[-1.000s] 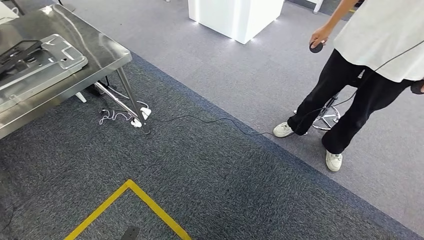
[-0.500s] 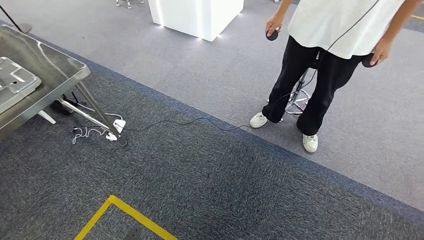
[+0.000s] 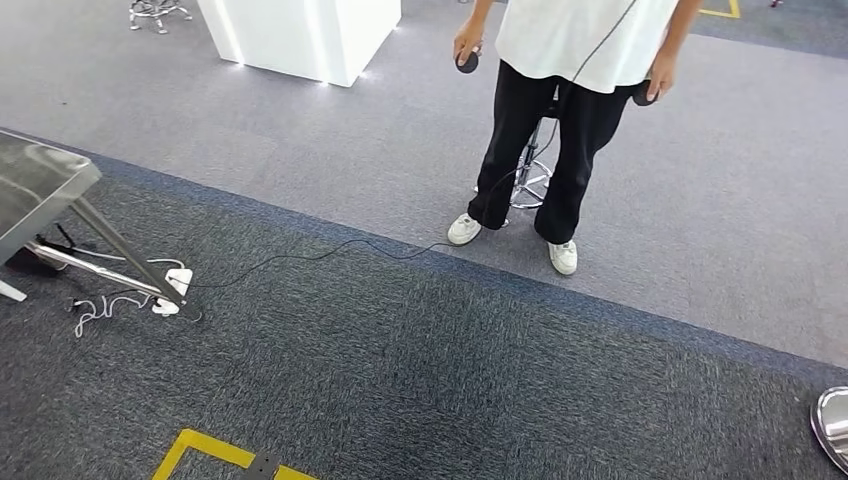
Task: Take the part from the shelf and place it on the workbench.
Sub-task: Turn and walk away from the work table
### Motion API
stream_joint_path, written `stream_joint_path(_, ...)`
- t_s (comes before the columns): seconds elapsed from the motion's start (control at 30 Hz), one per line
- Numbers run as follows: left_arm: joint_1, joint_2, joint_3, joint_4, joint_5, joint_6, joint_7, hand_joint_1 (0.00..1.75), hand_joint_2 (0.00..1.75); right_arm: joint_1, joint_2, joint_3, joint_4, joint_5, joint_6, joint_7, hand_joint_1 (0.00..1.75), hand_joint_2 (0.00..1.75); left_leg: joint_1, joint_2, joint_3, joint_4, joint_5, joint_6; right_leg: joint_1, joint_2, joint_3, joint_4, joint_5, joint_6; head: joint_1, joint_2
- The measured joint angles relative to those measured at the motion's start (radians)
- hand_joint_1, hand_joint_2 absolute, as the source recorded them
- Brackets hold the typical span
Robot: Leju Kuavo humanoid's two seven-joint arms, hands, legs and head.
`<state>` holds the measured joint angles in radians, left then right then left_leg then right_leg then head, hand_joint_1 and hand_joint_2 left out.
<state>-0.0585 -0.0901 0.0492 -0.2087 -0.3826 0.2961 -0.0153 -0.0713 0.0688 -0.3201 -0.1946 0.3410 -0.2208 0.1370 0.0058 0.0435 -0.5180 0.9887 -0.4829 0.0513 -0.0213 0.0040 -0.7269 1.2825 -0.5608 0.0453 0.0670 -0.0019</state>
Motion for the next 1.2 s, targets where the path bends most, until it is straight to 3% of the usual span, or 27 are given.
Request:
stream_joint_path(0.07, -0.001, -0.001, 0.000, 0.000, 0.000, 0.000, 0.000, 0.00, 0.00, 0.002, -0.001, 0.000, 0.000, 0.001, 0.000, 0.000, 0.00, 0.00, 0.001, 0.024, 0.002, 0.004, -0.006, -0.007, -0.004, -0.023, 0.068, -0.114, 0.058, 0.003, 0.000, 0.000)
stream_joint_path(0.13, -0.002, -0.001, 0.000, 0.000, 0.000, 0.000, 0.001, 0.00, 0.00, -0.001, -0.001, 0.000, 0.000, 0.002, 0.000, 0.000, 0.00, 0.00, -0.002, 0.044, 0.004, 0.011, -0.016, -0.019, 0.001, -0.058, 0.133, -0.228, 0.094, -0.004, -0.001, 0.000)
stream_joint_path(0.17, -0.002, -0.001, 0.000, 0.000, 0.000, 0.000, 0.001, 0.00, 0.00, -0.002, -0.001, 0.000, 0.000, 0.003, 0.000, 0.000, 0.00, 0.00, -0.004, 0.052, 0.007, 0.013, -0.020, -0.026, 0.004, -0.065, 0.145, -0.253, 0.098, -0.011, -0.002, 0.000)
stream_joint_path(0.23, -0.005, 0.000, 0.000, 0.000, 0.000, 0.000, 0.001, 0.00, 0.00, -0.001, -0.001, 0.000, 0.000, 0.003, 0.000, 0.000, 0.00, 0.00, -0.004, 0.067, 0.014, 0.013, -0.025, -0.038, 0.008, -0.050, 0.144, -0.257, 0.097, -0.026, -0.003, 0.000)
stream_joint_path(0.27, -0.007, -0.001, 0.000, 0.000, -0.001, 0.000, 0.002, 0.00, 0.00, 0.000, -0.001, 0.000, 0.000, 0.003, 0.000, 0.000, 0.00, 0.00, -0.002, 0.064, 0.017, 0.016, -0.030, -0.043, 0.007, -0.041, 0.144, -0.259, 0.099, -0.032, -0.003, 0.000)
stream_joint_path(0.33, -0.009, -0.001, 0.000, 0.000, -0.001, 0.000, 0.001, 0.00, 0.00, -0.001, -0.001, 0.000, 0.000, 0.004, 0.000, 0.000, 0.00, 0.00, 0.004, 0.023, 0.002, 0.062, -0.067, -0.053, 0.003, -0.023, 0.145, -0.265, 0.105, -0.047, -0.003, 0.000)
stream_joint_path(0.4, -0.006, -0.001, 0.000, 0.000, -0.002, 0.000, 0.001, 0.00, 0.00, -0.004, -0.002, 0.000, 0.000, 0.006, 0.000, 0.000, 0.00, 0.00, 0.006, -0.024, -0.051, 0.181, -0.136, -0.056, 0.004, -0.003, 0.143, -0.267, 0.108, -0.055, -0.004, 0.000)
stream_joint_path(0.47, -0.002, -0.001, 0.000, 0.000, -0.002, 0.000, 0.002, 0.00, 0.00, -0.006, -0.002, 0.000, 0.000, 0.008, 0.000, 0.000, 0.00, 0.00, 0.006, -0.034, -0.105, 0.289, -0.172, -0.055, 0.008, 0.023, 0.140, -0.265, 0.109, -0.057, -0.004, 0.000)
stream_joint_path(0.5, -0.001, -0.001, 0.000, 0.000, -0.002, 0.000, 0.002, 0.00, 0.00, -0.006, -0.002, 0.000, 0.000, 0.008, 0.000, 0.000, 0.00, 0.00, 0.006, -0.036, -0.112, 0.297, -0.160, -0.053, 0.009, 0.037, 0.139, -0.262, 0.109, -0.057, -0.004, 0.000)
stream_joint_path(0.53, -0.001, -0.001, 0.000, 0.000, -0.002, 0.000, 0.001, 0.00, 0.00, -0.005, -0.002, 0.000, 0.000, 0.008, 0.000, 0.000, 0.00, 0.00, 0.006, -0.039, -0.102, 0.267, -0.130, -0.050, 0.010, 0.051, 0.139, -0.260, 0.108, -0.057, -0.004, 0.000)
stream_joint_path(0.57, -0.002, -0.001, 0.000, 0.000, -0.002, 0.000, 0.001, 0.00, 0.00, -0.005, -0.002, 0.000, 0.000, 0.008, 0.000, 0.000, 0.00, 0.00, 0.006, -0.049, -0.077, 0.206, -0.088, -0.046, 0.010, 0.065, 0.139, -0.257, 0.108, -0.057, -0.004, 0.000)
stream_joint_path(0.63, -0.002, 0.000, 0.000, 0.001, -0.001, 0.000, 0.001, 0.00, 0.00, -0.007, -0.002, 0.000, 0.000, 0.008, 0.000, 0.000, 0.00, 0.00, 0.007, -0.100, -0.029, 0.085, -0.032, -0.040, 0.009, 0.090, 0.134, -0.251, 0.108, -0.052, -0.004, 0.000)
stream_joint_path(0.7, -0.002, 0.000, 0.000, 0.001, 0.000, 0.000, 0.000, 0.00, 0.00, -0.008, -0.002, 0.000, 0.000, 0.008, 0.000, 0.000, 0.00, 0.00, 0.005, -0.130, -0.014, 0.040, -0.023, -0.036, 0.005, 0.113, 0.125, -0.249, 0.112, -0.038, -0.004, 0.000)
stream_joint_path(0.77, -0.003, -0.001, 0.000, 0.002, 0.000, 0.000, 0.000, 0.00, 0.00, -0.004, -0.002, 0.000, 0.000, 0.008, 0.000, 0.000, 0.00, 0.00, 0.004, -0.109, -0.010, 0.029, -0.015, -0.027, 0.002, 0.128, 0.120, -0.253, 0.119, -0.023, -0.003, 0.000)
stream_joint_path(0.83, -0.003, -0.002, 0.001, 0.002, 0.001, 0.001, -0.001, 0.00, 0.00, 0.000, -0.003, 0.000, 0.000, 0.008, 0.000, 0.001, 0.00, 0.00, 0.006, -0.083, -0.005, 0.014, -0.004, -0.012, 0.006, 0.083, 0.103, -0.223, 0.097, -0.017, -0.001, 0.000)
stream_joint_path(0.9, -0.002, -0.001, 0.002, 0.002, 0.002, 0.001, -0.002, 0.00, 0.00, -0.003, -0.003, 0.000, 0.000, 0.008, 0.000, 0.001, 0.00, 0.00, 0.004, -0.053, -0.004, 0.007, 0.001, -0.002, 0.008, 0.021, 0.052, -0.116, 0.035, -0.014, 0.001, 0.000)
stream_joint_path(0.97, 0.000, -0.001, 0.003, 0.002, 0.003, 0.001, -0.003, 0.00, 0.00, -0.005, -0.003, 0.000, 0.000, 0.008, 0.000, 0.001, 0.00, 0.00, 0.000, -0.023, -0.007, 0.008, 0.000, 0.000, 0.005, 0.004, -0.001, -0.002, -0.012, -0.008, 0.001, 0.000)
stream_joint_path(1.0, 0.000, -0.001, 0.004, 0.002, 0.003, 0.001, -0.003, 0.00, 0.00, -0.004, -0.003, 0.000, 0.000, 0.008, 0.000, 0.001, 0.00, 0.00, -0.001, -0.009, -0.007, 0.008, 0.000, 0.000, 0.004, 0.002, -0.006, 0.014, -0.011, -0.007, 0.001, 0.000)
stream_joint_path(1.03, 0.000, -0.001, 0.004, 0.002, 0.003, 0.001, -0.003, 0.00, 0.00, -0.003, -0.003, 0.000, 0.000, 0.008, 0.000, 0.001, 0.00, 0.00, -0.002, 0.004, -0.006, 0.009, -0.002, -0.002, 0.003, -0.002, 0.011, -0.012, 0.009, -0.006, 0.001, 0.000)
stream_joint_path(1.13, -0.001, -0.003, 0.005, 0.002, 0.003, 0.001, -0.004, 0.00, 0.00, -0.004, -0.003, 0.000, 0.000, 0.008, 0.000, 0.001, 0.00, 0.00, -0.005, 0.036, 0.000, 0.012, -0.011, -0.012, 0.007, -0.044, 0.123, -0.209, 0.087, -0.014, 0.001, 0.000)
stream_joint_path(1.2, -0.003, -0.003, 0.007, 0.002, 0.003, 0.001, -0.005, 0.00, 0.00, -0.005, -0.004, 0.000, 0.000, 0.008, 0.000, 0.001, 0.00, 0.00, -0.009, 0.051, 0.005, 0.014, -0.016, -0.023, 0.015, -0.056, 0.149, -0.261, 0.096, -0.024, 0.000, 0.000)
